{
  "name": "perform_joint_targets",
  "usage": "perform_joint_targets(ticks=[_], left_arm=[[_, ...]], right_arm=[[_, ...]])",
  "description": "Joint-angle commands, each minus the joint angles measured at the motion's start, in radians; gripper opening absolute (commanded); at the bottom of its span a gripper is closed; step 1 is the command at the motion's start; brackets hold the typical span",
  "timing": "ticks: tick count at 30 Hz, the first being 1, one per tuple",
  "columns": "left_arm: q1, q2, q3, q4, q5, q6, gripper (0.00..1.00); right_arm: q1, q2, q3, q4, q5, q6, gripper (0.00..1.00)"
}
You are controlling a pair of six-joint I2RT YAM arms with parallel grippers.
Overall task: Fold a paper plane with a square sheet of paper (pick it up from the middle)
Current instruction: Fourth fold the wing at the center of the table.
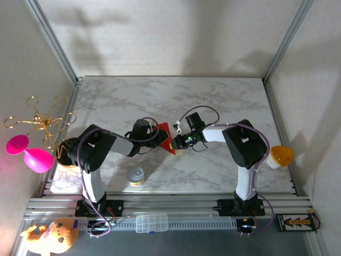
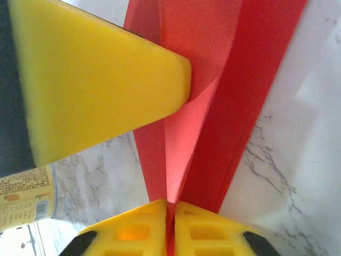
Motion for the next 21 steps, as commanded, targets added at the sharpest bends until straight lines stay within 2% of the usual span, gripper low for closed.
perform_joint_targets(ticks=[1,8,21], left_arm=[[-0.005,-0.037,0.020,0.014,0.008,0.011,0.18],[0.017,-0.091,-0.029,0.045,-0.018,0.008,0.19],[0.017,-0.030,-0.038,0.105,0.009,-0.012,0.16]], right_arm=[[0.000,0.078,-0.024,-0.054,0.147,-0.014,0.10],[-0.009,0.088,-0.034,-0.024,0.089,-0.006,0.06],[-0.032,0.093,-0.048,-0.008,0.042,0.013,0.03]])
